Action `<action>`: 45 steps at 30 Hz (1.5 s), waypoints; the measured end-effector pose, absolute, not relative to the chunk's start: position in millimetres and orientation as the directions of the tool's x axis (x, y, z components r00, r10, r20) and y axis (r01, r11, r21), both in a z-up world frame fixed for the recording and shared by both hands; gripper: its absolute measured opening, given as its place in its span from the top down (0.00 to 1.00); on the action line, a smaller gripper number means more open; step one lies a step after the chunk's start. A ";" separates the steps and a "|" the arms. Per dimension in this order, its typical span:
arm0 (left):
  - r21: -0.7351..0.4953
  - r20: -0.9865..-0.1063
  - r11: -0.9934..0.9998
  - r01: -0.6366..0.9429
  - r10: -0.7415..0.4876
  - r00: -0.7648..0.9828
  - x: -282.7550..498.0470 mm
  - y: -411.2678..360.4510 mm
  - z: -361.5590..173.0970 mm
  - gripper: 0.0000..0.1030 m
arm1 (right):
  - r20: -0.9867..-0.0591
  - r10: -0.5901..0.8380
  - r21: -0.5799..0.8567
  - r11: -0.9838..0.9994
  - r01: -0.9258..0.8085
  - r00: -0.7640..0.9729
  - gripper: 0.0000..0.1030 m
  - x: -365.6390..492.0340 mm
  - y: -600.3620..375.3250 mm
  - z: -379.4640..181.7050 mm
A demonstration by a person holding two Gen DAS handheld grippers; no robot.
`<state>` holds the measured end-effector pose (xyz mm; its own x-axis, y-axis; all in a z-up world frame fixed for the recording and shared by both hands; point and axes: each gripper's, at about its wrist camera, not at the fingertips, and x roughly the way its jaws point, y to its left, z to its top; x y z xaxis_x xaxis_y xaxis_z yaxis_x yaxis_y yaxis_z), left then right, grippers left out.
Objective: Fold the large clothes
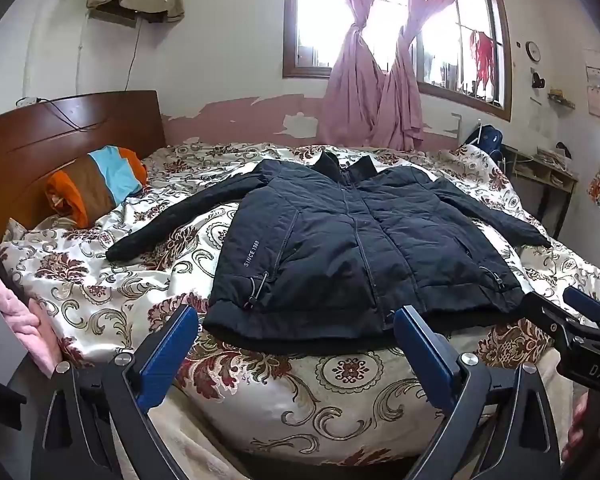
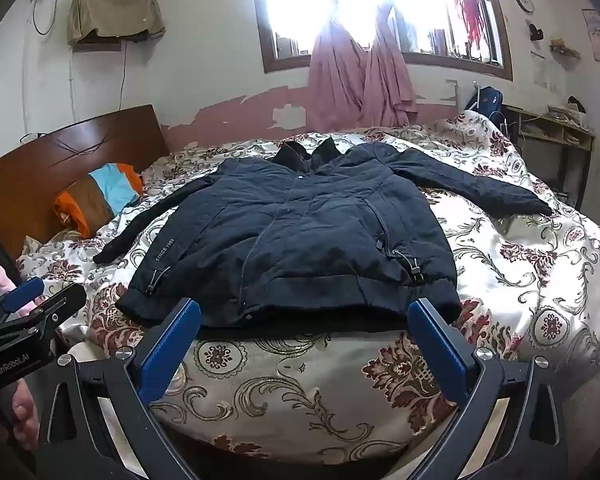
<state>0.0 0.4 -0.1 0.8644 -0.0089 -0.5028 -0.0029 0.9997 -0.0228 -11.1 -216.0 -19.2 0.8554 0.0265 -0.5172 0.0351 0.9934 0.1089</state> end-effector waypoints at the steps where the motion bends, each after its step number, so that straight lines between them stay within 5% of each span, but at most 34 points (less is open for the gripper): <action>1: -0.022 -0.501 1.000 -0.001 -0.010 0.865 -0.2 0.3 0.1 0.04 | -0.517 0.025 0.104 0.994 0.033 0.856 0.01 -11.2 -215.9 -19.2; 45: -0.034 -0.485 0.999 0.010 -0.025 0.874 -2.6 0.7 3.1 0.04 | -0.507 0.039 0.113 0.993 0.021 0.861 0.01 -16.4 -212.5 -19.8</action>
